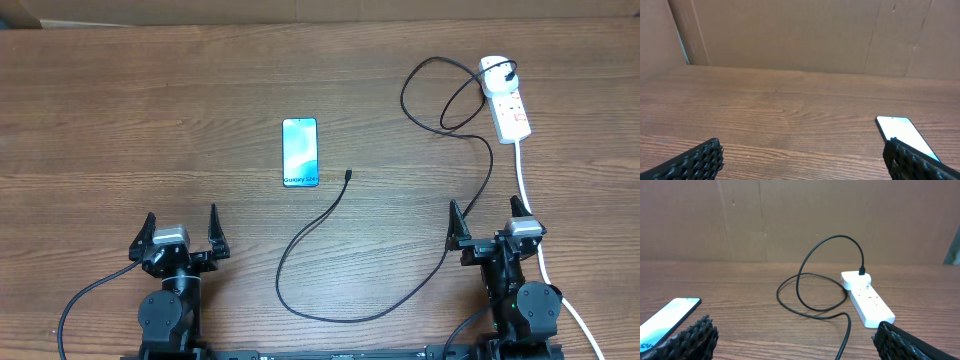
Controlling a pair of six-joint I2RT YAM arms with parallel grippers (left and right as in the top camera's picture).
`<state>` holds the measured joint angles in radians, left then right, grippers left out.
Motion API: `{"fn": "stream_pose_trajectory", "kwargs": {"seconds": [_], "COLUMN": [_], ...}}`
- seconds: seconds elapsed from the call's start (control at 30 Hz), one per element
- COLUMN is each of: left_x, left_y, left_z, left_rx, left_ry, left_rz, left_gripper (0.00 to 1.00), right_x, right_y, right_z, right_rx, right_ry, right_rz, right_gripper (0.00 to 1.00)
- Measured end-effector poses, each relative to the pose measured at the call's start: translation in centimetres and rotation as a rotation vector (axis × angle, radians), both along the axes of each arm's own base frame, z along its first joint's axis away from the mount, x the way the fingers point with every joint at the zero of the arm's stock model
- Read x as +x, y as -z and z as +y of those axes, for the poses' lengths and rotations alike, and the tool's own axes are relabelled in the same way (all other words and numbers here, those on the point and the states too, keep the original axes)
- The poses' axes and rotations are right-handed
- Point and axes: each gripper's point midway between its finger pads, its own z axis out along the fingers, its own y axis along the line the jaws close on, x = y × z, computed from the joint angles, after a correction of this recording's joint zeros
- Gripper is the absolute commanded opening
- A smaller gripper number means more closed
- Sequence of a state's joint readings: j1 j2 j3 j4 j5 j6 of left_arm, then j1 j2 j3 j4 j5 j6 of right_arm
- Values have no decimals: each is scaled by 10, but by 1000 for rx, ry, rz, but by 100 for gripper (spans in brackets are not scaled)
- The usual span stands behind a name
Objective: Plug charger to phone and switch on socket
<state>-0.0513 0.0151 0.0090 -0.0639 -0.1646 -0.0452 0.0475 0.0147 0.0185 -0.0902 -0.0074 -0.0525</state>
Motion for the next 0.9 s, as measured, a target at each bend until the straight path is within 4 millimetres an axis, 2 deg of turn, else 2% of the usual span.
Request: {"fn": "stream_pose_trajectory", "kwargs": {"seconds": [0.8, 0.87, 0.9], "left_x": [0, 1, 1], "left_y": [0, 0, 0], "left_z": [0, -8, -18], "left_rx": [-4, -46, -109], "left_ry": [2, 42, 100], "left_rz": [-1, -3, -5], "left_gripper": [99, 100, 100], "right_x": [0, 0, 0], "right_y": [0, 0, 0], "right_z": [0, 0, 0], "right_rx": [0, 0, -1], "right_ry": [0, 0, 0], "right_rz": [0, 0, 0], "right_gripper": [100, 100, 100]}}
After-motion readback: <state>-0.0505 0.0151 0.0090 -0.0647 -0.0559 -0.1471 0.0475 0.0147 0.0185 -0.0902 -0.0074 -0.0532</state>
